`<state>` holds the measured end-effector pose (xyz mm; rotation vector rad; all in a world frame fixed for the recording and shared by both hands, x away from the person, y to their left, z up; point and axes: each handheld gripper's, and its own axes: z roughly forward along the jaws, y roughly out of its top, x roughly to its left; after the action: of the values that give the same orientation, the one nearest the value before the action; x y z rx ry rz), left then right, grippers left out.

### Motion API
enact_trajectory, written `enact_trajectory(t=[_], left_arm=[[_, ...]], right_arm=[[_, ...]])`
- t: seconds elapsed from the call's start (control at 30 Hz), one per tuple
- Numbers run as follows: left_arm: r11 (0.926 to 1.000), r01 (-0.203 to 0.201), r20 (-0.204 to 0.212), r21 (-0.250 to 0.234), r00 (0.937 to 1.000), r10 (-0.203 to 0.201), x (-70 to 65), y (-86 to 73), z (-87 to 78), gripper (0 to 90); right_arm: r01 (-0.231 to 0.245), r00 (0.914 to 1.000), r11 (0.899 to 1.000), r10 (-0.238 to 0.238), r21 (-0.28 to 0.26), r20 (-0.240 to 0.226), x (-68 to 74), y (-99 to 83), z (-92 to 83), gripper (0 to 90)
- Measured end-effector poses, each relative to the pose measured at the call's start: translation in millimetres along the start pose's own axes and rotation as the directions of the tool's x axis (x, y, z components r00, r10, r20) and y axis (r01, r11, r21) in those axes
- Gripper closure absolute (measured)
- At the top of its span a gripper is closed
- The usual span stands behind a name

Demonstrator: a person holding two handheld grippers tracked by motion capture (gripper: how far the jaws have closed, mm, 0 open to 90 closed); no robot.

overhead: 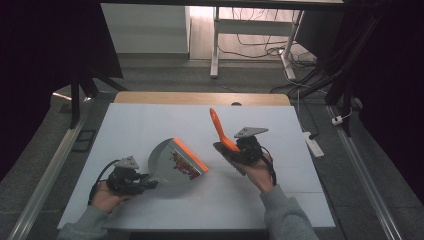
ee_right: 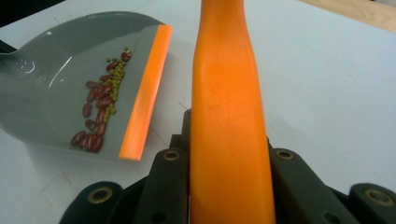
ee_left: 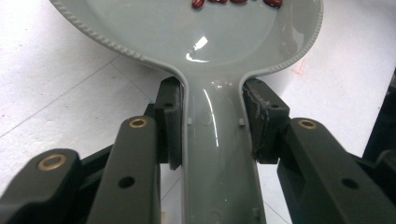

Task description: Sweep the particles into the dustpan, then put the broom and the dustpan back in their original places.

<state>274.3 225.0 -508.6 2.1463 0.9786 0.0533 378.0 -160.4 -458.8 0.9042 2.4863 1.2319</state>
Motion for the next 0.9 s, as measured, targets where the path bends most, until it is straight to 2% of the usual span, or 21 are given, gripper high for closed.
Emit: enact_trajectory(t=[0.23,0.5,0.7,0.9], left_arm=[[0.9997,0.001,-0.004,-0.025,1.0000,-0.001,-3.3,0.5,-3.2,61.1],[0.9987,0.019,-0.025,-0.047,0.9995,-0.020,-6.1,0.0,-5.3,61.1],[0.9972,0.042,-0.039,-0.061,0.9982,-0.045,-8.1,-0.4,-7.6,61.1],[0.9938,0.078,-0.055,-0.079,0.9951,-0.083,-6.2,0.3,-8.8,61.1]], right_arm=[[-0.012,0.9999,1.000,0.012,-0.001,-0.010,-3.0,-7.6,-9.9,76.9],[0.002,0.9994,1.000,-0.002,0.007,-0.035,-3.0,-16.2,-17.8,76.8],[-0.005,0.9994,1.000,0.006,0.010,-0.034,-4.6,-25.0,-26.6,76.8],[-0.028,0.9991,1.000,0.028,-0.002,-0.033,-14.0,-31.6,-34.7,76.7]])
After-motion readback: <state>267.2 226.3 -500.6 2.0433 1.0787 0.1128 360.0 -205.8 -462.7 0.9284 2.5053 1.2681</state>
